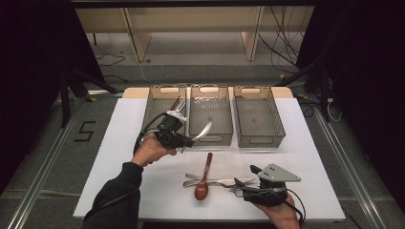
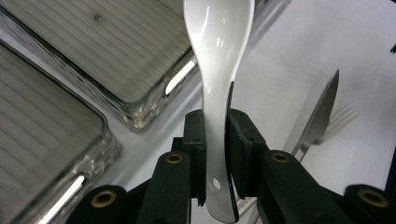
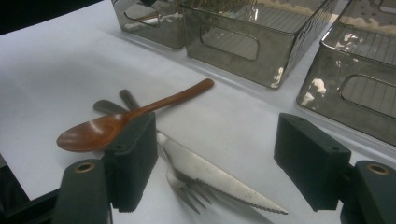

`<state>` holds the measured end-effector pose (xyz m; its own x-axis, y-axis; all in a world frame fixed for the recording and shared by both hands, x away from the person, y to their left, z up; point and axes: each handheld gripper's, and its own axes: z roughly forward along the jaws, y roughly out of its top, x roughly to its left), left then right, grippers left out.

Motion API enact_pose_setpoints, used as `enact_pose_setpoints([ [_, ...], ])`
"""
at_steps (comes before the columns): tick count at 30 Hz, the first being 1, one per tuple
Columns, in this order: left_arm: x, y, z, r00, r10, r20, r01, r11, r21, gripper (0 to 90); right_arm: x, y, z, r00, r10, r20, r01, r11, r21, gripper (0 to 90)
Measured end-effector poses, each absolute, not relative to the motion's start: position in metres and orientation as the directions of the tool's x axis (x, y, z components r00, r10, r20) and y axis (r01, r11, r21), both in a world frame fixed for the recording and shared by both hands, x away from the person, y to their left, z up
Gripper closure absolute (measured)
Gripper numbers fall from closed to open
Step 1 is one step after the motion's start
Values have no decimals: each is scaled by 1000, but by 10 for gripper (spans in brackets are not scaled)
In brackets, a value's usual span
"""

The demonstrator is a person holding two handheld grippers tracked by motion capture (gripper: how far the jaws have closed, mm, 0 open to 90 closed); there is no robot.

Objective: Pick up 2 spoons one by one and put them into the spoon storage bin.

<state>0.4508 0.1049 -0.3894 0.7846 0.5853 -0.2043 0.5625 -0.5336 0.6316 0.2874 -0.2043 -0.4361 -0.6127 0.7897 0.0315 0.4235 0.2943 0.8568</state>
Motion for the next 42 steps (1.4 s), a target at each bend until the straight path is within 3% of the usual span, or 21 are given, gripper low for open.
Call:
enact_pose_setpoints([
  [13, 483, 89, -375, 762, 617, -195, 577, -512, 636, 798, 288, -203, -436, -619, 785, 29, 418, 298, 858, 308],
  [16, 492, 86, -373, 752, 628, -198, 585, -499, 639, 844, 288, -203, -437, -620, 784, 29, 417, 297, 859, 308],
  [42, 533, 70, -384, 689, 699, -191, 635, -456, 624, 845, 288, -205, -437, -620, 784, 35, 421, 294, 858, 308],
])
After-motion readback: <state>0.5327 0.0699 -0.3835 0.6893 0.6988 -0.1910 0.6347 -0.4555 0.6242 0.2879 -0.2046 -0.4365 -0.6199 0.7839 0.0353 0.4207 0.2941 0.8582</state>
